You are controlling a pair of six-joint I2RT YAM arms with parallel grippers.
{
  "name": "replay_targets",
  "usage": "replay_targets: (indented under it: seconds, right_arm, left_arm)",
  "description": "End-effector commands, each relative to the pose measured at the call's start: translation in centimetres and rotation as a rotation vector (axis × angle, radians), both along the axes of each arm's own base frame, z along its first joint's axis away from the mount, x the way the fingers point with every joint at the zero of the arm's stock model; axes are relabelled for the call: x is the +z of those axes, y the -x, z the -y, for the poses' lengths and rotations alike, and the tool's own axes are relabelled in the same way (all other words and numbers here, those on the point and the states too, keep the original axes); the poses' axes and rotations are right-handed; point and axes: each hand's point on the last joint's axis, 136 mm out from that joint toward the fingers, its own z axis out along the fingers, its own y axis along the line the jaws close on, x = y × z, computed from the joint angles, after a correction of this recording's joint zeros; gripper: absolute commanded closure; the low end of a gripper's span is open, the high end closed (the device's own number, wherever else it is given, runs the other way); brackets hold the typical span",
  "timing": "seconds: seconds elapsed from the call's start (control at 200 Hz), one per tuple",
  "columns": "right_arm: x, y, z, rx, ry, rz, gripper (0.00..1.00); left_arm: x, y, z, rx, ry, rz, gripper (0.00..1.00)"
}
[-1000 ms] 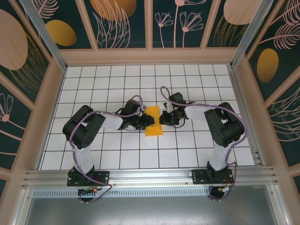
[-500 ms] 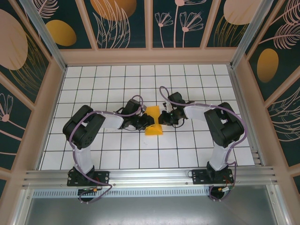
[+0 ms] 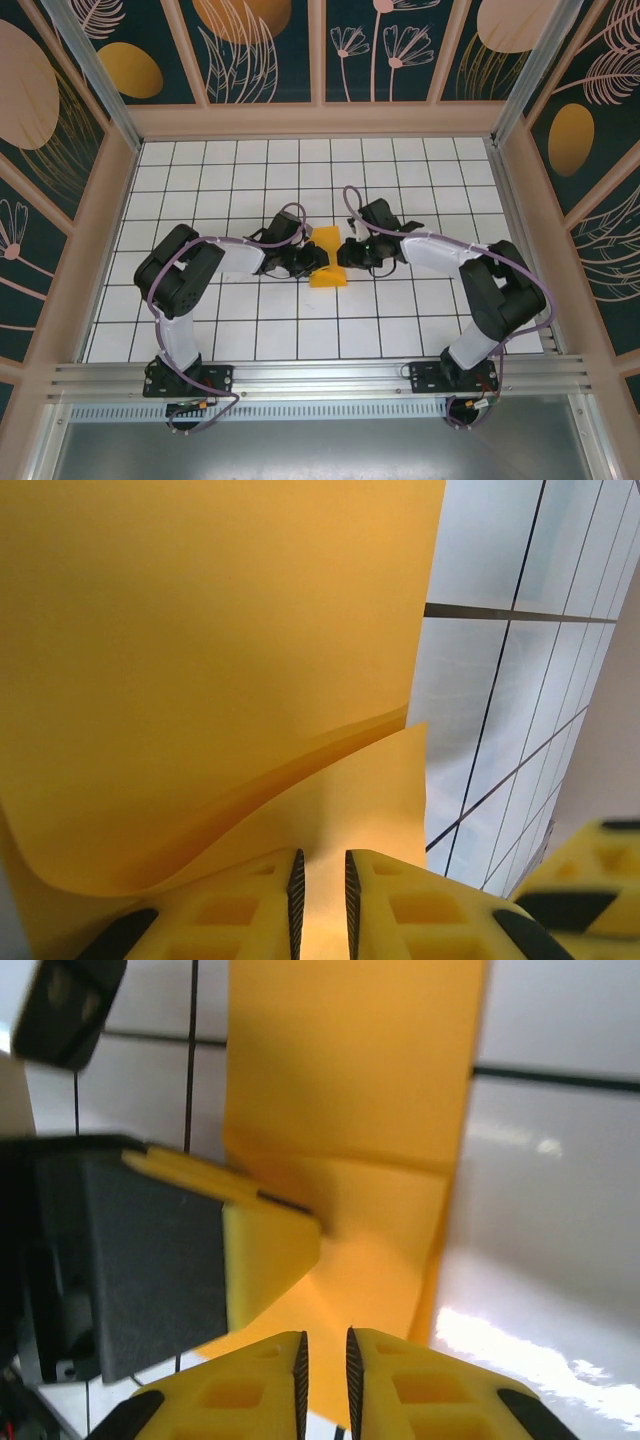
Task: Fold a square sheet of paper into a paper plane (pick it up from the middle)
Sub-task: Fold the triangle a second time at the center of the table.
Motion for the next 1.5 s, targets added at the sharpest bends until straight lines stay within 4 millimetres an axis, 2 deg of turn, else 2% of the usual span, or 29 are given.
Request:
replay_targets:
  seconds: [0.0,0.125,0.455,0.806,1.181,1.311,1.496]
  right_arm:
    - [-0.3,2.3,-0.6,0.044,-0.026,-0.05,0.83]
    - [-0.9,2.9,-0.8,0.057,-0.014,-0.069,0.85]
    - [-2.4,2.6,-1.2,0.074,0.018,-0.095,0.86]
    - [-4.4,3.3,0.1,0.068,0.089,-0.125,0.86]
    - [-5.5,3.7,1.0,0.07,0.136,-0.139,0.87]
    - [-6.0,4.4,1.5,0.076,0.144,-0.157,0.87]
    - [-7.1,6.7,3.1,0.082,0.149,-0.21,0.87]
  left_arm:
    - [-3.3,0.8,-2.8,0.051,-0.156,-0.055,0.79]
    - [-3.4,0.9,-2.9,0.054,-0.159,-0.057,0.79]
    - [-3.5,1.1,-2.9,0.059,-0.167,-0.062,0.79]
    - [-3.7,1.3,-3.2,0.071,-0.178,-0.066,0.8]
    - [-4.0,1.4,-3.5,0.079,-0.19,-0.072,0.8]
    - [-4.2,1.4,-3.5,0.078,-0.194,-0.075,0.8]
    - [-4.4,1.5,-3.8,0.082,-0.206,-0.077,0.8]
